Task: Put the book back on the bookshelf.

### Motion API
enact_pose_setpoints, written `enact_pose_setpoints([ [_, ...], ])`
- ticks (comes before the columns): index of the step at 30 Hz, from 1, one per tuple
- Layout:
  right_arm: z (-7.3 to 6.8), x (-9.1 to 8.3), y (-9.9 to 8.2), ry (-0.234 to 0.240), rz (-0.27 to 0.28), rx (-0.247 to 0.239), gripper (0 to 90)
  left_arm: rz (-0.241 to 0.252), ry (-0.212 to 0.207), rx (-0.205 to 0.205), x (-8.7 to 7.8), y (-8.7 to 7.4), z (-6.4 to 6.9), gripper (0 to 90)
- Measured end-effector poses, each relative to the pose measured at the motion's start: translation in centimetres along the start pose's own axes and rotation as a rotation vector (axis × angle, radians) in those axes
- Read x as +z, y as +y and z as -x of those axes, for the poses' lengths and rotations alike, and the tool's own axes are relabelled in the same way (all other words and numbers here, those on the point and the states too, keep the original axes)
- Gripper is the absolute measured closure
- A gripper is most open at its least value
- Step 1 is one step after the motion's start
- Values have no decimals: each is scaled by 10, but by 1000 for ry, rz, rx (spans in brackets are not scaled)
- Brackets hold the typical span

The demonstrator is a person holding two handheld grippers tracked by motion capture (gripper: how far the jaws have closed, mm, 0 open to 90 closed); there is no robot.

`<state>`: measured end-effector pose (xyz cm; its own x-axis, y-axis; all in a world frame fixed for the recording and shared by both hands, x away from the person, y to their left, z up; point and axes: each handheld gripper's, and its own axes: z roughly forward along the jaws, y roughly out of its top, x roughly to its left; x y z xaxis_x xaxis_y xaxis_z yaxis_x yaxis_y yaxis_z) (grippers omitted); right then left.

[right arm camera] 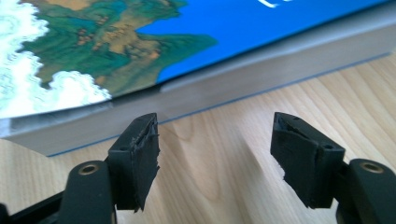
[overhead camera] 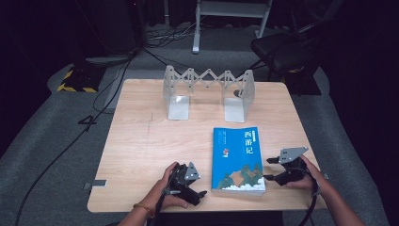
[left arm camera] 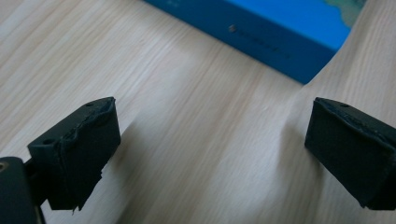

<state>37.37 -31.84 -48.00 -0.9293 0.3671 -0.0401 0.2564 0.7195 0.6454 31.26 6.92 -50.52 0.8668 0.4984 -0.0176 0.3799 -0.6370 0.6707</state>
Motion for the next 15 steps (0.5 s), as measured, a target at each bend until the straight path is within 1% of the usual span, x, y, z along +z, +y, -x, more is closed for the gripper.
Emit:
enact_pose_setpoints([
  [2,-1,2,2,7,-2,-6,325,-2,2,1,4,4,3,38],
  [3,-1,2,2,3,-3,-10,320,-3,-3,4,5,5,4,38],
  [5,0,1,1,10,15,4,320,2,-2,3,6,6,5,38],
  [6,0,0,1,11,21,7,320,-3,-3,6,7,7,5,38],
  [7,0,0,1,13,29,12,320,-4,2,2,8,9,5,38],
  [8,1,-1,1,10,37,14,320,0,6,-6,10,11,6,38],
  [10,1,-2,2,-2,51,24,320,0,10,-2,14,16,8,38],
  [12,2,-2,4,-2,67,31,325,1,14,12,15,18,9,38],
  [13,1,-2,5,-4,75,37,327,-6,5,-3,17,19,8,35],
  [14,1,-1,6,-10,76,27,327,-12,7,-3,18,20,8,5],
  [15,0,0,8,-19,73,21,327,-4,10,4,19,20,9,7],
])
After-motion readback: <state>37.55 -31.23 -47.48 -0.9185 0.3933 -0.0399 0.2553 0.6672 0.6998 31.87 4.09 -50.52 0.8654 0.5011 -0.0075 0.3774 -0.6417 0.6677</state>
